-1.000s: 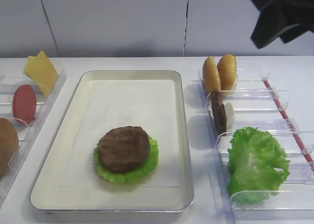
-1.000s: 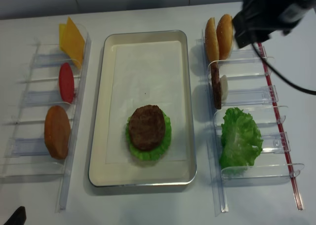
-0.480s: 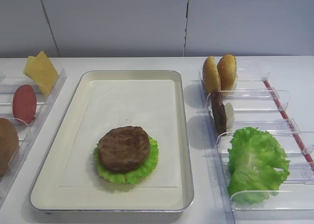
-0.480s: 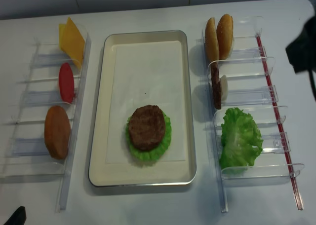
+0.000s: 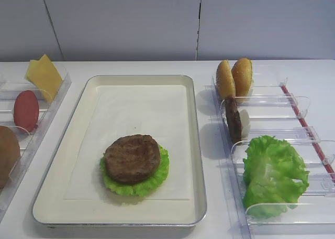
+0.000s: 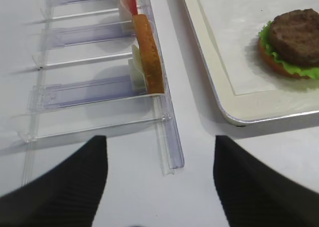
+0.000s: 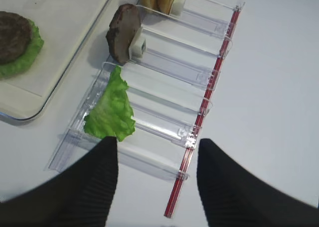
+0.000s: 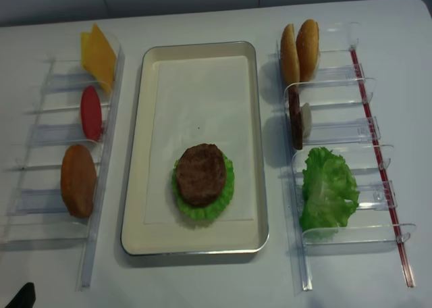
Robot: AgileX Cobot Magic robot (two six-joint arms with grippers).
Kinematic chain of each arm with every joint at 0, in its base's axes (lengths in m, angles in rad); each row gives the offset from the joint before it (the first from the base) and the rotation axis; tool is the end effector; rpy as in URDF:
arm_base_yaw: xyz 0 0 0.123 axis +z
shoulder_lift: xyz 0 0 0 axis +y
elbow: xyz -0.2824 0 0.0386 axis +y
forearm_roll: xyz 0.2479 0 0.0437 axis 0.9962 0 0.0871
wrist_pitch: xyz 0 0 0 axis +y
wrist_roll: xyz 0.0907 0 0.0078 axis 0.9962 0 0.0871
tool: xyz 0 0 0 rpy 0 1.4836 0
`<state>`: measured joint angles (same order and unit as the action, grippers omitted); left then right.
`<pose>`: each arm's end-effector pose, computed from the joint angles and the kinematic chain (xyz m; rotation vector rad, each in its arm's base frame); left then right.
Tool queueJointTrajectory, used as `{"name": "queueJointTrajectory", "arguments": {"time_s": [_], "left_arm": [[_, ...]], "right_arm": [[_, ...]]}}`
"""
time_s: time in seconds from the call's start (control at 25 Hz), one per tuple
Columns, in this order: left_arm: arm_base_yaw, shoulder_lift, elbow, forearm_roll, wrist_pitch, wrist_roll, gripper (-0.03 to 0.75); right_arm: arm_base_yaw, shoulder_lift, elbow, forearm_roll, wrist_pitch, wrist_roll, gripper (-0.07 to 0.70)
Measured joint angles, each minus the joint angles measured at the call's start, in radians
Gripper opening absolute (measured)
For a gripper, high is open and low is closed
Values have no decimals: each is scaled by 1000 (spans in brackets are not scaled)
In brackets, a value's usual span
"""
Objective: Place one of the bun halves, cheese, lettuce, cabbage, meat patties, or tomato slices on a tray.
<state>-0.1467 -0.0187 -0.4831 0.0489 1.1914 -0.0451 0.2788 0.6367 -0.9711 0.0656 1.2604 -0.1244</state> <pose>-0.0111 0.0058 0.2623 0.1040 2.1700 -0.0500 0.0719 0.0265 0.3769 -0.4877 2.3629 0.1557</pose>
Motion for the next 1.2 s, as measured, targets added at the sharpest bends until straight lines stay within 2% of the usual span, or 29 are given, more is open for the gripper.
{"name": "queueJointTrajectory", "arguments": {"time_s": [0.36, 0.6, 0.88, 1.2], "left_arm": [[0, 0, 0, 0, 0, 0, 462], [0, 0, 0, 0, 0, 0, 462], [0, 0, 0, 0, 0, 0, 462], [0, 0, 0, 0, 0, 0, 462]], "right_arm": [[0, -280, 227, 8, -10, 43, 393], [0, -471, 336, 8, -22, 63, 393], [0, -641, 430, 0, -31, 69, 393], [-1, -654, 450, -36, -35, 71, 393]]}}
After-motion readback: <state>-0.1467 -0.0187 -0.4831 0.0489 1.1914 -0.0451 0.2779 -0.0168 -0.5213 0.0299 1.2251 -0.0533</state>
